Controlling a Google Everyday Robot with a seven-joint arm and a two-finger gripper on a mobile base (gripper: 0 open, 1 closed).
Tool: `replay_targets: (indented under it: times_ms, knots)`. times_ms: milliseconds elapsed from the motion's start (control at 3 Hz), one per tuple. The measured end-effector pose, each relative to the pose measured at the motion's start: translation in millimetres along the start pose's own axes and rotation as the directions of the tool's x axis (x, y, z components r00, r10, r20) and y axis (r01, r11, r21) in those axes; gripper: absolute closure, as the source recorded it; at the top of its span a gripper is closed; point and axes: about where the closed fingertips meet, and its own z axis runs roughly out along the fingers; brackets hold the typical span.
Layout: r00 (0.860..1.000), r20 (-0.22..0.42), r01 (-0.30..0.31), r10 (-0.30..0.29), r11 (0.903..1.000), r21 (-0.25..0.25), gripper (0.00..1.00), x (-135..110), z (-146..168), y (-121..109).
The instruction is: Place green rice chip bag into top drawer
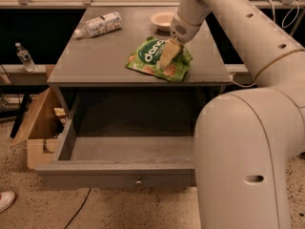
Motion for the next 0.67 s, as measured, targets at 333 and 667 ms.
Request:
replay_targets:
  times_ms: [333, 667]
  knots:
    - [1.000, 0.000, 0.000, 0.000, 1.0000, 0.000, 0.71, 0, 0, 0]
    - [0.999, 0.035, -0.028, 0.027, 0.9991, 0.032, 0.94, 8, -18, 3]
